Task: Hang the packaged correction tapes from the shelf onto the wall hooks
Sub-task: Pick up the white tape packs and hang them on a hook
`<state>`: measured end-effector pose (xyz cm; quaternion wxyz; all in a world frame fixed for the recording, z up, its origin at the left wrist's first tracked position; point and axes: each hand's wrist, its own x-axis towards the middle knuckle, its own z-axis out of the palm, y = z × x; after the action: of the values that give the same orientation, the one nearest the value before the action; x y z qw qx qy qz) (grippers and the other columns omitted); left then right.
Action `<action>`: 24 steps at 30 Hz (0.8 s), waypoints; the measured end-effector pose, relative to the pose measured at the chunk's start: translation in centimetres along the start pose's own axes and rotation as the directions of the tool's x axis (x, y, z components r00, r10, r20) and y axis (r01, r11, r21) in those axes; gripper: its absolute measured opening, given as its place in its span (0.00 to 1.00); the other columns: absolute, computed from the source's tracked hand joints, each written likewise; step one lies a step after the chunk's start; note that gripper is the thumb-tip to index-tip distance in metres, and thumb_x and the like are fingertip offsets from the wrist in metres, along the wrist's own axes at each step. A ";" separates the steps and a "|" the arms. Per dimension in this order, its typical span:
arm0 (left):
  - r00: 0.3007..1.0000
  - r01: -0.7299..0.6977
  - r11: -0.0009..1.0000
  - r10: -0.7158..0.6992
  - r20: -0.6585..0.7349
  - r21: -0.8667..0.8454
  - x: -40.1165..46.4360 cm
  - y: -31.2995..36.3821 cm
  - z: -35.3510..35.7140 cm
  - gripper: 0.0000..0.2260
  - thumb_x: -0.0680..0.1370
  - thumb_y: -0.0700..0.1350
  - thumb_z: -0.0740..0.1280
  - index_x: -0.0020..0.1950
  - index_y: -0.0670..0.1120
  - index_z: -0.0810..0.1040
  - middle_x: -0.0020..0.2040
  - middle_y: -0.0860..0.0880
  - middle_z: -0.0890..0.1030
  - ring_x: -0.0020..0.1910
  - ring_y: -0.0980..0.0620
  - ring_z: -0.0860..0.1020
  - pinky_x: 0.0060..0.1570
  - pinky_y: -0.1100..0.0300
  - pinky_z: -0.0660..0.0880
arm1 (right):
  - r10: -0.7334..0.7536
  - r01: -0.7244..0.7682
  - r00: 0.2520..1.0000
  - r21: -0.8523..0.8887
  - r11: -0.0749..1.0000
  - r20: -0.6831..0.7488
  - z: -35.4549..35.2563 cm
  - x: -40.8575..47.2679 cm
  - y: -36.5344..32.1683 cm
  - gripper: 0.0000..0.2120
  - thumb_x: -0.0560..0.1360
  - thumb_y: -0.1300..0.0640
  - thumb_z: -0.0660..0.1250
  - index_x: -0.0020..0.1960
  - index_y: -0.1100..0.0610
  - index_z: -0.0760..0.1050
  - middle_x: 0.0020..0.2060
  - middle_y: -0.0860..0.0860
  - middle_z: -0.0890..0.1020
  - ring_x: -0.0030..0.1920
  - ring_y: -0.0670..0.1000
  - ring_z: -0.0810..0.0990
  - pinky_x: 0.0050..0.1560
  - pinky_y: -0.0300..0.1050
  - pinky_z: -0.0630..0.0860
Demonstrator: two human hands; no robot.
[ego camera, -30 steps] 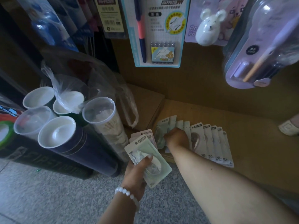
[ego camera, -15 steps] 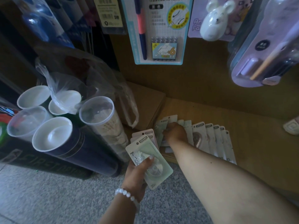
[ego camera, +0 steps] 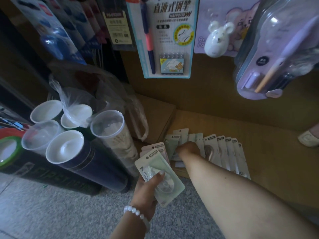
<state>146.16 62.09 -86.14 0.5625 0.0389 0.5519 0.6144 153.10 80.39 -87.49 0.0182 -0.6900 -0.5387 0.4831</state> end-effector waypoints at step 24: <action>0.999 -0.010 1.000 0.009 0.040 0.026 -1.5 0.7 0.5 0.27 0.65 0.42 0.76 0.63 0.42 0.77 0.51 0.39 0.85 0.46 0.41 0.85 0.42 0.47 0.81 | -0.282 0.310 0.909 0.044 0.950 -0.305 -5.4 -4.4 0.0 0.09 0.79 0.57 0.58 0.53 0.54 0.76 0.48 0.52 0.80 0.48 0.56 0.77 0.44 0.43 0.69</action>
<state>146.64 61.48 -84.55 0.5698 0.0612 0.5485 0.6089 156.96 79.74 -81.78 0.2031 -0.6630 -0.6056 0.3906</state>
